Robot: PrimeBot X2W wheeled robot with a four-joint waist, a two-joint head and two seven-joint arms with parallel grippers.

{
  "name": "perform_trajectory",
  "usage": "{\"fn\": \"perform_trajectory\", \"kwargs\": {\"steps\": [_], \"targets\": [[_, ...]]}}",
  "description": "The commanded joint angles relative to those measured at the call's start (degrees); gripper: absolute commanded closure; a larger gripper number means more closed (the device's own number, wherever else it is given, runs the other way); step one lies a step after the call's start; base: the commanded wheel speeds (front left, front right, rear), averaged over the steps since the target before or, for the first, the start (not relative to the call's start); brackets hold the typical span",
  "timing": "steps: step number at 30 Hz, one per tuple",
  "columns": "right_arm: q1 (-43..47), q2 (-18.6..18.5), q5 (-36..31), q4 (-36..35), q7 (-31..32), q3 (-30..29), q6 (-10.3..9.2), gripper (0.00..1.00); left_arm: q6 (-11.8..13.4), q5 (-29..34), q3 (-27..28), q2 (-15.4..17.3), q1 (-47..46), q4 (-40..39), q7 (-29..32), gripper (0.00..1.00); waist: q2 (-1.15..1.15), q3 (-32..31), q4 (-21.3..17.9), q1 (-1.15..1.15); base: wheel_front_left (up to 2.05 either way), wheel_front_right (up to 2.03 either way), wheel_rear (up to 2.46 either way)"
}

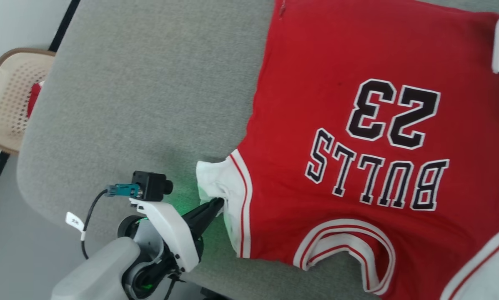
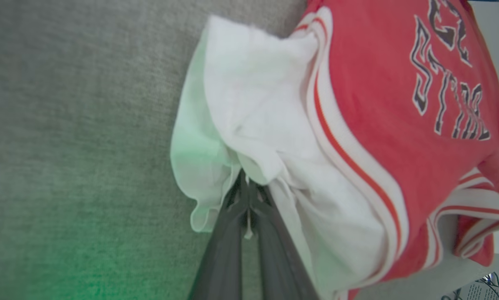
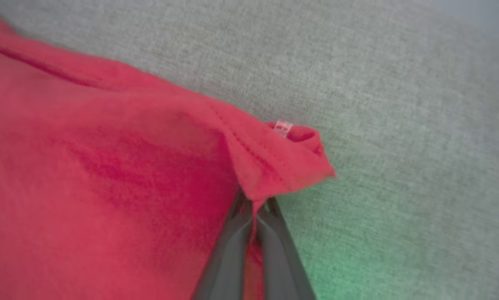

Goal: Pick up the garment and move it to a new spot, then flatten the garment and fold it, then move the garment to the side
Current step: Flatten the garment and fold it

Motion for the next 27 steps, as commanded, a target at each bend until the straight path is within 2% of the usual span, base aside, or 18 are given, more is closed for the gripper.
{"fn": "perform_trajectory", "kwargs": {"steps": [1,4,9,14,18,23,27], "targets": [[7.26,0.76,0.4,3.82,1.78,0.89,0.28,1.0,1.48,-0.43,-0.5,0.71,1.44,3.08,0.73,1.0,0.0,-0.74,-0.98,0.0,0.0,0.0,0.0],[7.38,2.13,3.21,1.09,-0.11,4.42,0.29,1.0,1.66,-1.07,0.61,1.43,1.35,3.91,0.09,1.0,0.0,-2.15,-2.93,0.0,0.0,0.0,0.0],[9.2,2.41,10.06,-6.12,-0.72,14.3,0.29,1.0,2.78,-1.18,2.04,4.24,2.39,4.1,-1.0,1.0,0.0,-4.96,-7.81,0.0,0.0,0.0,0.0],[12.83,-0.93,19.84,-17.36,0.51,23.41,0.28,1.0,4.04,-1.69,2.92,6.87,3.9,2.28,-1.46,1.0,0.0,-7.46,-11.91,0.0,0.0,0.0,0.0],[16.89,-4.87,26.76,-26.88,2.65,28.15,0.14,1.0,5.07,-2.29,3.43,8.87,5.32,0.14,-1.45,1.0,0.0,-9.22,-14.8,0.0,0.0,0.0,0.0],[23.12,-8.77,32.94,-37.15,6.19,29.59,0.13,1.0,6.47,-3.04,4.23,11.5,7.46,-2.73,-1.93,1.0,0.0,-10.91,-18.16,0.0,0.0,0.0,0.0],[31.04,-11.86,35.89,-46.44,9.72,26.68,0.14,1.0,7.78,-3.65,4.62,13.45,9.06,-5.46,-1.79,1.0,0.0,-11.93,-20.27,0.0,0.0,0.0,0.0]]}}
